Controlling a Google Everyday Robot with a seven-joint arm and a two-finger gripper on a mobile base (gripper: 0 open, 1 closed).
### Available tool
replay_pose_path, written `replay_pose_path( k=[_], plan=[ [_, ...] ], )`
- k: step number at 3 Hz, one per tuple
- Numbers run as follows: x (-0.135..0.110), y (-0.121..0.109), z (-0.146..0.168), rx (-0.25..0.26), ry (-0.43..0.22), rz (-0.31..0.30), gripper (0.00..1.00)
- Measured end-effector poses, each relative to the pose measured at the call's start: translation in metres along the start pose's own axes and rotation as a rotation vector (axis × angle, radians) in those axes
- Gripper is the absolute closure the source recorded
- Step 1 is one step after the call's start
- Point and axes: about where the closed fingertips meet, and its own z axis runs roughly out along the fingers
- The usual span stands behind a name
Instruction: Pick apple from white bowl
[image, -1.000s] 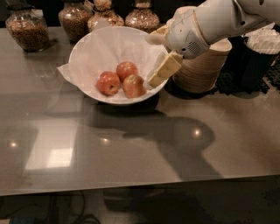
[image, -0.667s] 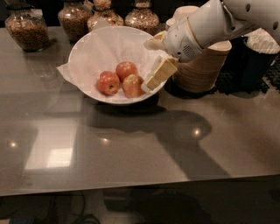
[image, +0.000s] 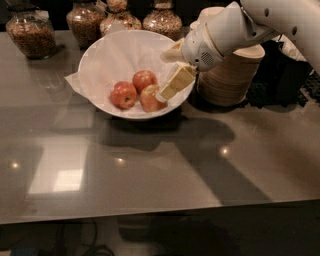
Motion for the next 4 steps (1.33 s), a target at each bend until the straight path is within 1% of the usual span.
replay_pose_path(
  k=[1, 3, 4],
  plan=[
    [0.003, -0.005, 0.012, -0.011, 0.016, 0.023, 0.21],
    [0.014, -0.011, 0.034, -0.018, 0.049, 0.048, 0.20],
    [0.014, -0.011, 0.034, -0.018, 0.049, 0.048, 0.02]
  ],
)
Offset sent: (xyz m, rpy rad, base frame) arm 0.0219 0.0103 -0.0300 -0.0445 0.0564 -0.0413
